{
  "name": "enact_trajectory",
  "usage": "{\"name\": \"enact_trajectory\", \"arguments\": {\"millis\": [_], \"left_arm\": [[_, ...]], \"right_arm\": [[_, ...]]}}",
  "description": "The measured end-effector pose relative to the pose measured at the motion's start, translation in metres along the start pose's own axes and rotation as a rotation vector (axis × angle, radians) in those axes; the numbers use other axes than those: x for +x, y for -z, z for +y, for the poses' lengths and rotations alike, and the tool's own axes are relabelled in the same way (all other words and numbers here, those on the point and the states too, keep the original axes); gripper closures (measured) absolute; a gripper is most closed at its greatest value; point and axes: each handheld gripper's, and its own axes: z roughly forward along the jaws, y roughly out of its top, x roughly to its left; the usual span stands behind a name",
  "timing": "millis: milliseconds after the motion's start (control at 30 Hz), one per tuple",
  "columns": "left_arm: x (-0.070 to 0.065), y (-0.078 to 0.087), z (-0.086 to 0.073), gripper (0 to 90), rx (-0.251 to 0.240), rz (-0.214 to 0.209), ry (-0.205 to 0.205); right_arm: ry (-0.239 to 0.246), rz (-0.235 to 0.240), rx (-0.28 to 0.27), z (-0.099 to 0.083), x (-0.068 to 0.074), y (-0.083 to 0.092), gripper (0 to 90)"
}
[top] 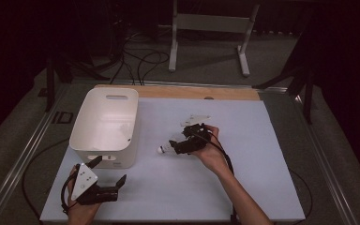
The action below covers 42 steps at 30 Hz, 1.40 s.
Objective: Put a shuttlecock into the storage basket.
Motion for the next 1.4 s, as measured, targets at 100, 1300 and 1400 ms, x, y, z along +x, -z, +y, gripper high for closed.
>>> {"name": "enact_trajectory", "arguments": {"millis": [100, 1300, 1400], "left_arm": [[0.0, 0.0, 0.0, 0.3, 0.0, 0.0, 0.0], [0.0, 0.0, 0.0, 0.3, 0.0, -0.002, 0.0], [0.0, 0.0, 0.0, 0.3, -0.001, -0.001, 0.0]], "right_arm": [[0.002, 0.003, 0.005, -0.001, 0.001, -0.002, 13.1], [0.028, 0.046, 0.067, -0.006, 0.01, -0.014, 36.7], [0.036, 0.049, 0.075, -0.006, 0.01, -0.015, 39.1]]}}
